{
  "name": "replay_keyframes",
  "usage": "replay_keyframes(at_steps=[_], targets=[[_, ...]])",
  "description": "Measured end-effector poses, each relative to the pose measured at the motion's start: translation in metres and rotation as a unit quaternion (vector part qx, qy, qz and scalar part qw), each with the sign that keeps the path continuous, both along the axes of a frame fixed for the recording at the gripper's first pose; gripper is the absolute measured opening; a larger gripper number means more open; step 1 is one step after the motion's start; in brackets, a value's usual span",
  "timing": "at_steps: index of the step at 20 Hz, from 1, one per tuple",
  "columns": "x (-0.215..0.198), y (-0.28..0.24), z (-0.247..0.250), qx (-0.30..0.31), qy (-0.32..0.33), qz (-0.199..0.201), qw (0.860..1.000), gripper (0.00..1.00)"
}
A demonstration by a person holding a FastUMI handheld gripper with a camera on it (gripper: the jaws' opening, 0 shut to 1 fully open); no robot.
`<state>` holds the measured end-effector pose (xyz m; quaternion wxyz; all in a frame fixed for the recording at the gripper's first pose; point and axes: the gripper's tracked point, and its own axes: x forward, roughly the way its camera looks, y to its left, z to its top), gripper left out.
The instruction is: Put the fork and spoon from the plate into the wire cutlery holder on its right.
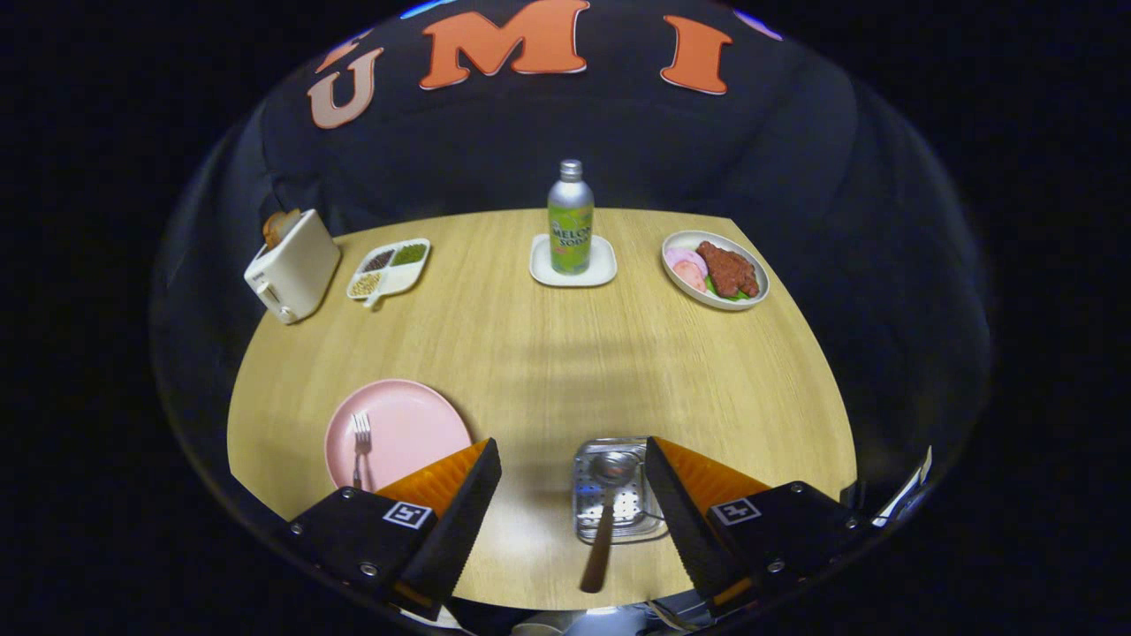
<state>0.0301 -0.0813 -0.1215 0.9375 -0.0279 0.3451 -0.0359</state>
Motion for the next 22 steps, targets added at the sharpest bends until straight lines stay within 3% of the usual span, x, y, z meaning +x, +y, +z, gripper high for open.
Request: replay_keyframes(at_steps=[5,9,12,15,22], targets=[[0.001,0.087,-0.010,0.024,-0.072,0.066,0.995,0.99],[-0.003,0.136,-0.038,0.040,-0.088,0.101,0.990,0.98],[-0.004,0.159,-0.068,0.059,-0.077,0.100,0.990,0.98],[0.000,0.161,-0.083,0.029,-0.094,0.095,0.991,0.98],[-0.006,0.176,-0.124,0.048,-0.047,0.103,0.992,0.98]])
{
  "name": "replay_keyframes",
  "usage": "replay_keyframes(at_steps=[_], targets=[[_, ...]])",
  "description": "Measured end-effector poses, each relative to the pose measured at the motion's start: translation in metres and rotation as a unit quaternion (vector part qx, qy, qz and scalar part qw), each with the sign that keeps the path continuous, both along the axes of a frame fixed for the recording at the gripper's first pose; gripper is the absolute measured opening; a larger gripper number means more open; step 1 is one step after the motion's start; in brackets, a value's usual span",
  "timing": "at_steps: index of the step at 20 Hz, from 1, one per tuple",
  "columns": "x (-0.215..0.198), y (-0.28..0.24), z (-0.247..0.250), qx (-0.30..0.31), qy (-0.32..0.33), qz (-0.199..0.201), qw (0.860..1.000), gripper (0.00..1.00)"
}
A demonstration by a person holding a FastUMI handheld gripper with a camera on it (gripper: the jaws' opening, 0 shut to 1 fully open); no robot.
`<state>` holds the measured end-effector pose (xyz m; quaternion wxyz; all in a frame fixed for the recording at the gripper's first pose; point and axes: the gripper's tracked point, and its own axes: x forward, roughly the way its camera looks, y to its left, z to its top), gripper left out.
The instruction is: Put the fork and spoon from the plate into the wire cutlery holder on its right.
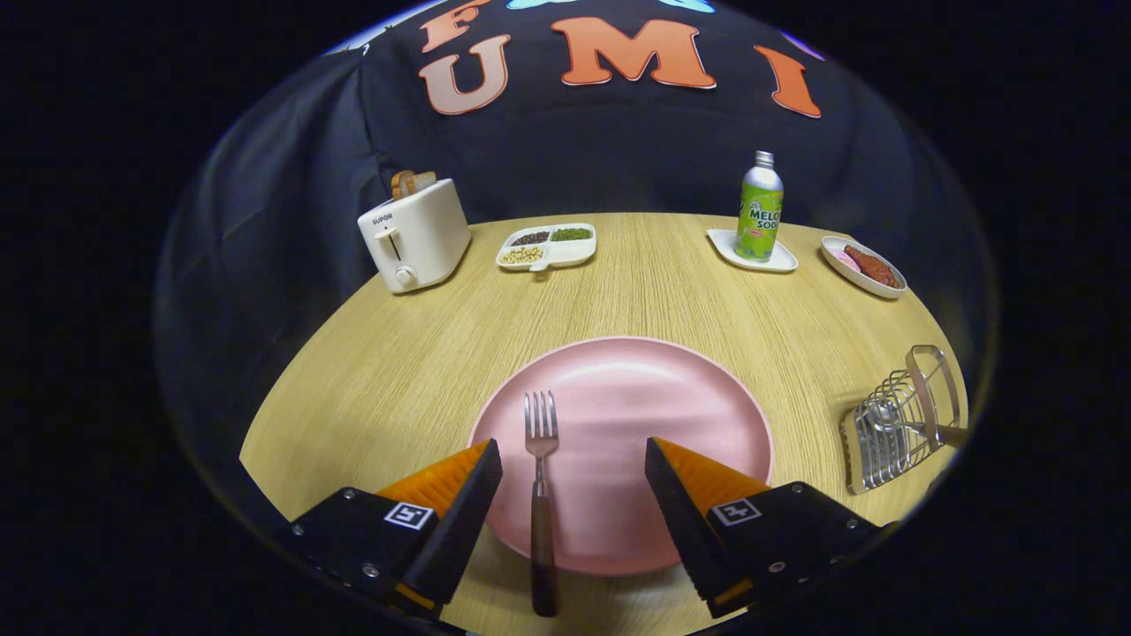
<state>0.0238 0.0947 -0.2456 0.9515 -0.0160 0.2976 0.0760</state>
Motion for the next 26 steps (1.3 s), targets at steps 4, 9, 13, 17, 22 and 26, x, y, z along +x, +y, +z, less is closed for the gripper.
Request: replay_keyframes(at_steps=[4,9,13,17,22,26], targets=[[-0.002,0.004,-0.013,-0.011,0.018,0.011,1.000,0.83],[-0.008,0.008,-0.026,-0.037,0.042,0.022,0.998,0.45],[-0.011,0.005,-0.026,-0.046,0.062,0.010,0.997,0.07],[-0.018,0.008,-0.015,-0.013,0.084,0.008,0.996,0.05],[-0.024,-0.008,0.016,-0.022,0.079,0.016,0.997,0.05],[-0.029,-0.026,0.044,-0.006,0.087,0.010,0.996,0.05]])
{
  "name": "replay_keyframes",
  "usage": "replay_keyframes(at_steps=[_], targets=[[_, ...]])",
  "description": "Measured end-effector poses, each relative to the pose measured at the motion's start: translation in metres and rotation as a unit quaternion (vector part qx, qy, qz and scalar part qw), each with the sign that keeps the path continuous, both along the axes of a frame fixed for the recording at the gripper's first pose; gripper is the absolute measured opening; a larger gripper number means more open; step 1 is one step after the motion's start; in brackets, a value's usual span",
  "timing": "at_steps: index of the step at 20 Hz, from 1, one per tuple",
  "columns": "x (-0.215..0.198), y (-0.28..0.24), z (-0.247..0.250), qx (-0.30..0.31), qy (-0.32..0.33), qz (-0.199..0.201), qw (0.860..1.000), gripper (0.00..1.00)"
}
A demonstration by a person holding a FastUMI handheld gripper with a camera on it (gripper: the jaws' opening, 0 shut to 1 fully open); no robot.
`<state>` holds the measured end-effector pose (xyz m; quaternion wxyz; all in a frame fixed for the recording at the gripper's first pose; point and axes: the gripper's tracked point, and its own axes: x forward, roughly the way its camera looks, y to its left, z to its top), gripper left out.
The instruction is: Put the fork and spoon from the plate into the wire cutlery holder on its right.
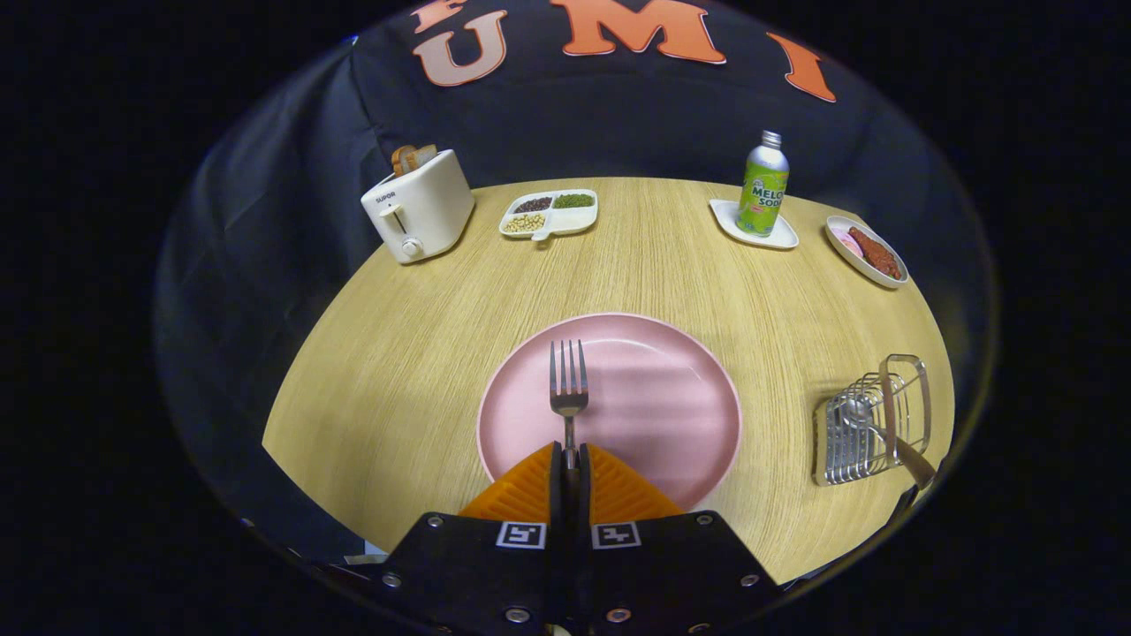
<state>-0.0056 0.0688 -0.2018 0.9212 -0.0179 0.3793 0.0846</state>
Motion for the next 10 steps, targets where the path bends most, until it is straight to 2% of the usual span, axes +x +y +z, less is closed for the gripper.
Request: replay_keyframes(at_steps=[10], targets=[[-0.010,-0.085,0.070,-0.034,-0.010,-0.042,0.999,0.05]])
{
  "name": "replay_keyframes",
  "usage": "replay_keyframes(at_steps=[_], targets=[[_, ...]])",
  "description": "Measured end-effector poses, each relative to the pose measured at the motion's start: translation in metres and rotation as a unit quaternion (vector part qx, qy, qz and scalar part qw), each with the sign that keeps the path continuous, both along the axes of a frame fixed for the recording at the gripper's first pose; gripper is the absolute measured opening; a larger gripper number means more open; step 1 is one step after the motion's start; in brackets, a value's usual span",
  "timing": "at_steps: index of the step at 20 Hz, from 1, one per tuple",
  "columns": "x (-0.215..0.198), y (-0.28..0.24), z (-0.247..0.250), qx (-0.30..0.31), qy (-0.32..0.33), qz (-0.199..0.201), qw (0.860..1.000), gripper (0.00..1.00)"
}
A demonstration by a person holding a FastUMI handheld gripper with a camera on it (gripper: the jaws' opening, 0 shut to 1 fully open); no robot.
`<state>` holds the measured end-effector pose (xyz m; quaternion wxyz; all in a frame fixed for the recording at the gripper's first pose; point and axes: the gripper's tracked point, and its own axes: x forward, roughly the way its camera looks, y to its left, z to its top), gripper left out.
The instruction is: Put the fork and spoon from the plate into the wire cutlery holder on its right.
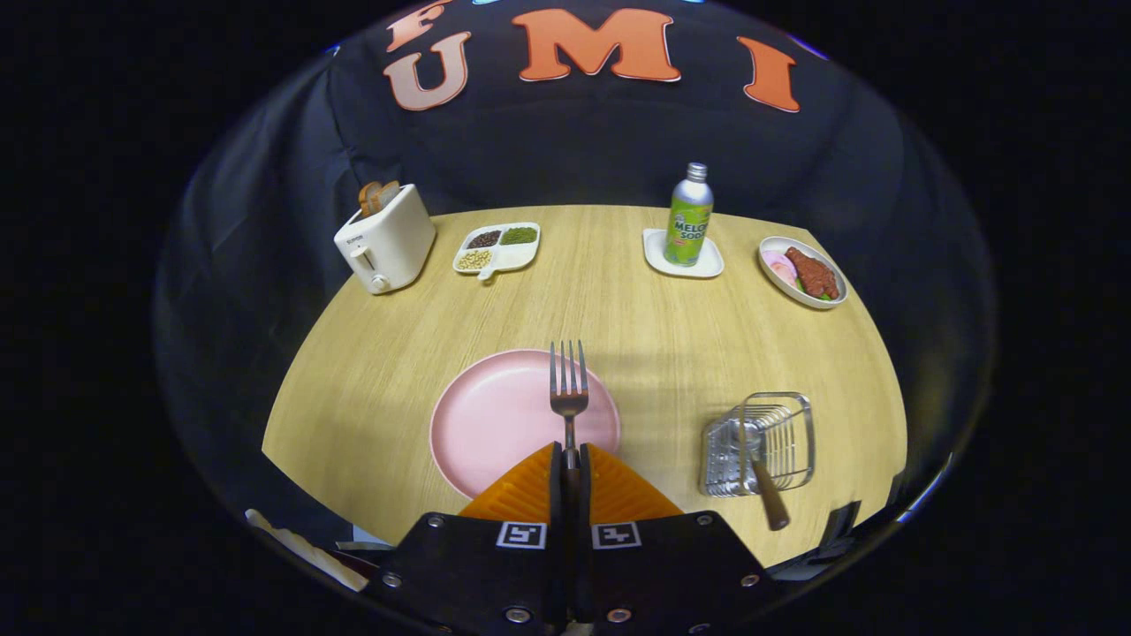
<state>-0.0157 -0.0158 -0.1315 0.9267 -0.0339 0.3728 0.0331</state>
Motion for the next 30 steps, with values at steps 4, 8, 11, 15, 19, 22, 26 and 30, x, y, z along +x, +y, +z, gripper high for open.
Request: replay_keyframes(at_steps=[4,8,11,15,19,22,26,30], targets=[[-0.008,-0.042,0.011,-0.040,0.026,-0.010,0.999,0.05],[-0.016,-0.081,0.022,-0.075,0.059,-0.016,0.995,0.04],[-0.021,-0.106,0.023,-0.099,0.090,-0.019,0.991,0.04],[-0.026,-0.125,0.012,-0.108,0.141,-0.021,0.984,0.05],[-0.032,-0.136,-0.004,-0.110,0.201,-0.023,0.973,0.04],[-0.033,-0.139,-0.017,-0.105,0.244,-0.023,0.964,0.05],[-0.023,-0.141,-0.029,-0.095,0.282,-0.029,0.954,0.04],[-0.010,-0.140,-0.043,-0.077,0.313,-0.035,0.946,0.05]])
